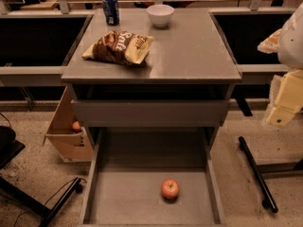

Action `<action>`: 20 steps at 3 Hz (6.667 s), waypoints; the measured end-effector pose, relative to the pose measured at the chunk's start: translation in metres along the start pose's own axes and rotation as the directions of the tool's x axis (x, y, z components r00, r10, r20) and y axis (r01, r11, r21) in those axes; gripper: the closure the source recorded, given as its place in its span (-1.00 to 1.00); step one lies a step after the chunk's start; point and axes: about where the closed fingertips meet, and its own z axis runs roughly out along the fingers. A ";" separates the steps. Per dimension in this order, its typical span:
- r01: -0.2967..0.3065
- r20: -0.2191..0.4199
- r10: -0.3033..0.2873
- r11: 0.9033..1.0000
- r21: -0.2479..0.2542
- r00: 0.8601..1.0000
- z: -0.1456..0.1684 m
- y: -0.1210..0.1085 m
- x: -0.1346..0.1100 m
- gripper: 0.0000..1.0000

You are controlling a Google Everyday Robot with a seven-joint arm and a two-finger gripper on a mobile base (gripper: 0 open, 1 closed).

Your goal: Pick apple from middle drawer and place on counter

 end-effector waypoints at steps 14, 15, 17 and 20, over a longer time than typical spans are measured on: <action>0.038 0.651 0.057 0.991 -0.132 0.757 0.539 0.106 -0.011 -1.00; 0.043 0.610 0.077 0.983 -0.179 0.789 0.568 0.109 -0.006 -0.95; 0.068 0.596 0.076 0.974 -0.215 0.799 0.582 0.121 -0.014 -0.03; 0.099 0.587 0.066 0.964 -0.245 0.807 0.586 0.133 -0.022 -0.27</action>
Offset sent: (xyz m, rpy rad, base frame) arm 0.0426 0.0367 -0.1192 0.3046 -0.0208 0.0489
